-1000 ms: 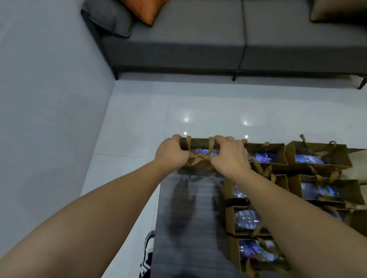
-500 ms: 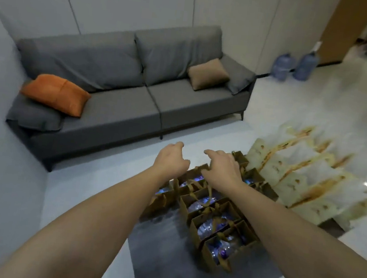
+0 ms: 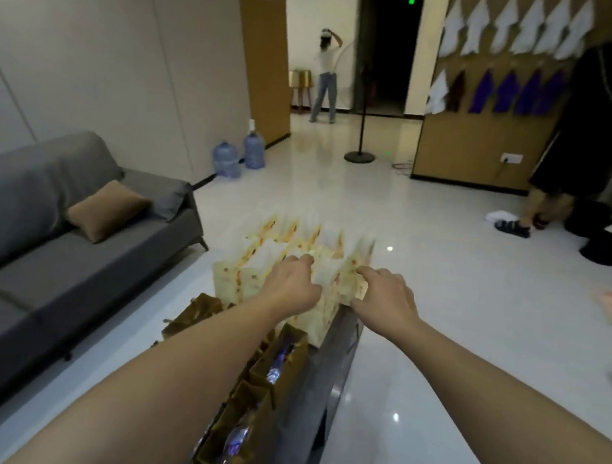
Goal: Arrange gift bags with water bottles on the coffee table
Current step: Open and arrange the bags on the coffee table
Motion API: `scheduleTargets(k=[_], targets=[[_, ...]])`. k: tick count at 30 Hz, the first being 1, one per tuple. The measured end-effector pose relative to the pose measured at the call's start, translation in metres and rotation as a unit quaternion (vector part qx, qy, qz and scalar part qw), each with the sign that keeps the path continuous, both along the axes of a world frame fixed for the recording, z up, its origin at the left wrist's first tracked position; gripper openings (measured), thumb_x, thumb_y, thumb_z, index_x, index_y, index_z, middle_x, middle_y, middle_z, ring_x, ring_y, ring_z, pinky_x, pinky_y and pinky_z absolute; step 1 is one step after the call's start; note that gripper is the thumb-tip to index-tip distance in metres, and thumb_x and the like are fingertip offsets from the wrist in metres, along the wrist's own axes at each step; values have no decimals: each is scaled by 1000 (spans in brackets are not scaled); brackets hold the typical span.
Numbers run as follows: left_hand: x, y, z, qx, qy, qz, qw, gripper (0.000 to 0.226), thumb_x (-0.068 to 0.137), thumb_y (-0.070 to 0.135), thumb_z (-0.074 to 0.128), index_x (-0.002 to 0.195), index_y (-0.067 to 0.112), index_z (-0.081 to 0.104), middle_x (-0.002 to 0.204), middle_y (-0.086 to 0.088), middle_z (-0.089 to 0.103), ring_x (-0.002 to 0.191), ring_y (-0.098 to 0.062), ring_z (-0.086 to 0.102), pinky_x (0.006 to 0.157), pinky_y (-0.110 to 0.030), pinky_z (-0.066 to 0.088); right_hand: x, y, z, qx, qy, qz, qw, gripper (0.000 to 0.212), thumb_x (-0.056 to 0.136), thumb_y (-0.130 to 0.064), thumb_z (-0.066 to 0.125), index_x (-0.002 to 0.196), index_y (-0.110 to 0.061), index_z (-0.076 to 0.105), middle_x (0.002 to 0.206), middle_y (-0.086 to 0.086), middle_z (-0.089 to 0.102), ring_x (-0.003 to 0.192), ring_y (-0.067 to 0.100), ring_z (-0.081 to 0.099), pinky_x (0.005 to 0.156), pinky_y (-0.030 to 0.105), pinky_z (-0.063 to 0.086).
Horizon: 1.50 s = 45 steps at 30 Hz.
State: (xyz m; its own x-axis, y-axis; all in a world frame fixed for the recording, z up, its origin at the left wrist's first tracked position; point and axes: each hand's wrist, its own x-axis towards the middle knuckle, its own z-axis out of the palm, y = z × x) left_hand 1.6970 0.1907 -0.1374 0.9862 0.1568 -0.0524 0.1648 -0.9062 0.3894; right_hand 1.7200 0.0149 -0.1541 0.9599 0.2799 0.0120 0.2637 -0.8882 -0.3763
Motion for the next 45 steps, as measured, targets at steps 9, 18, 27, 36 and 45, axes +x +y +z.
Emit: scheduleTargets(k=[9,18,27,36,45], targets=[[118,-258,-6,26,-9,-192,981,60,95,29,57,150,13,38,144,-13,46,132,-32,43,104,-38,40,56,-259,-29,30,19,-189,981,65,93,-31,58,154,-25,36,145,7,49,134,31,40,105,41,39],[184,-509,-55,52,31,-387,920,58,97,31,54,150,17,38,150,-8,41,136,-29,41,107,-42,41,73,-486,-71,14,85,-346,934,64,93,-34,59,153,-25,36,139,8,52,130,32,44,101,41,41],[280,-678,-97,71,60,-525,846,55,96,30,55,147,15,41,144,-12,45,133,-32,42,106,-41,41,117,-614,-111,41,102,-476,872,61,90,-32,61,147,-21,45,137,9,55,125,32,50,96,41,49],[410,-808,-132,65,106,-620,775,49,94,29,59,139,13,50,138,-13,52,126,-33,49,103,-41,45,210,-702,-136,74,133,-601,785,64,92,-27,60,152,-22,39,135,10,55,124,31,49,97,40,46],[478,-926,-192,96,153,-667,723,50,95,26,59,142,10,48,140,-16,50,128,-34,48,101,-38,43,255,-779,-197,107,185,-663,718,63,93,-30,60,152,-21,39,138,12,53,128,32,48,101,41,45]])
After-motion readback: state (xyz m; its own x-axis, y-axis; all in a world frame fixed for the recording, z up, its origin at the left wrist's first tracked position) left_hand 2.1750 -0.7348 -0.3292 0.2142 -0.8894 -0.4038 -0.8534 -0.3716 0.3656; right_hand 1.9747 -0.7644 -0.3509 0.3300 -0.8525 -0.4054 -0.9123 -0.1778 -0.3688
